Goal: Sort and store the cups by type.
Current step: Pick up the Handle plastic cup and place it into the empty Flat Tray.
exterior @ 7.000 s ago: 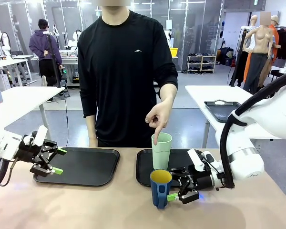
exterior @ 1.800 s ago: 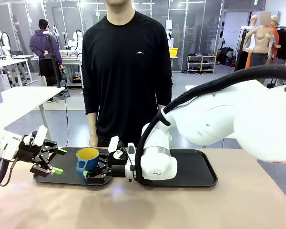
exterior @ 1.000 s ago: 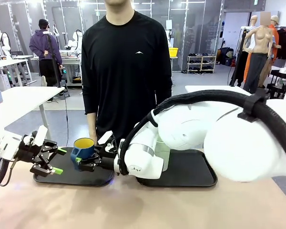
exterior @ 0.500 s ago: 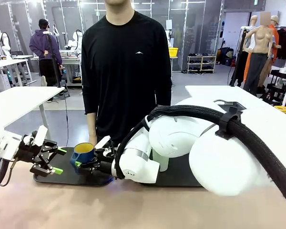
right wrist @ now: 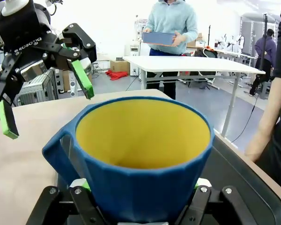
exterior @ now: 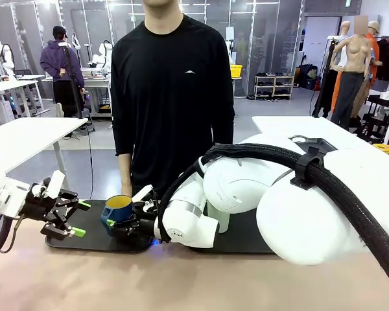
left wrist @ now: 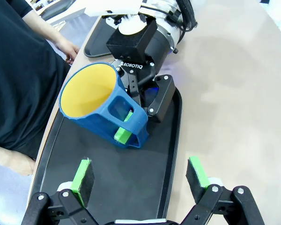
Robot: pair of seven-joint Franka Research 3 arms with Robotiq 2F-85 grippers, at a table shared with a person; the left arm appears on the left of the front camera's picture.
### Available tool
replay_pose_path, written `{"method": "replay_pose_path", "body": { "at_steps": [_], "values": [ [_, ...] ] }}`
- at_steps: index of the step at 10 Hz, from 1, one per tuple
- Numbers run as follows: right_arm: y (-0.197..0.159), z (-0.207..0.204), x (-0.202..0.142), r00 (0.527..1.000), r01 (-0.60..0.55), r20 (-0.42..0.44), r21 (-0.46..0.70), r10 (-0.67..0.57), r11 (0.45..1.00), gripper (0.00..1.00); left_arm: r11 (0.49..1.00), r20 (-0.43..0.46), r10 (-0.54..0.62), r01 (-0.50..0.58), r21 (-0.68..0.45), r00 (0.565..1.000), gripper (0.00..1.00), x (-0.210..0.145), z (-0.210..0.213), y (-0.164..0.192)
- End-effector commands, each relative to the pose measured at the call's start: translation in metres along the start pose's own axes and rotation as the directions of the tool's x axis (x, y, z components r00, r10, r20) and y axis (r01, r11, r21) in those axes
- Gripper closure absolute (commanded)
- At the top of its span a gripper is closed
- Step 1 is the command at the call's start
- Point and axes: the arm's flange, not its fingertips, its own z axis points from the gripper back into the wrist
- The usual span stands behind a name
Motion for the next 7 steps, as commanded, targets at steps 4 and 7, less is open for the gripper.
{"method": "replay_pose_path", "body": {
  "at_steps": [4, 7],
  "values": [
    [0.0255, -0.0009, -0.0229, 0.998, -0.040, -0.049, -0.081, 0.036, 0.996, 0.28, 1.000, 0.017, -0.002, 0.002, -0.004, 1.000, 0.00, 0.0001, 0.0010, 0.0001],
    [0.0268, -0.0016, -0.0227, 0.998, -0.040, -0.058, -0.082, 0.036, 0.996, 0.28, 1.000, 0.017, -0.002, 0.002, -0.004, 1.000, 0.00, 0.0001, 0.0010, 0.0001]
  ]
}}
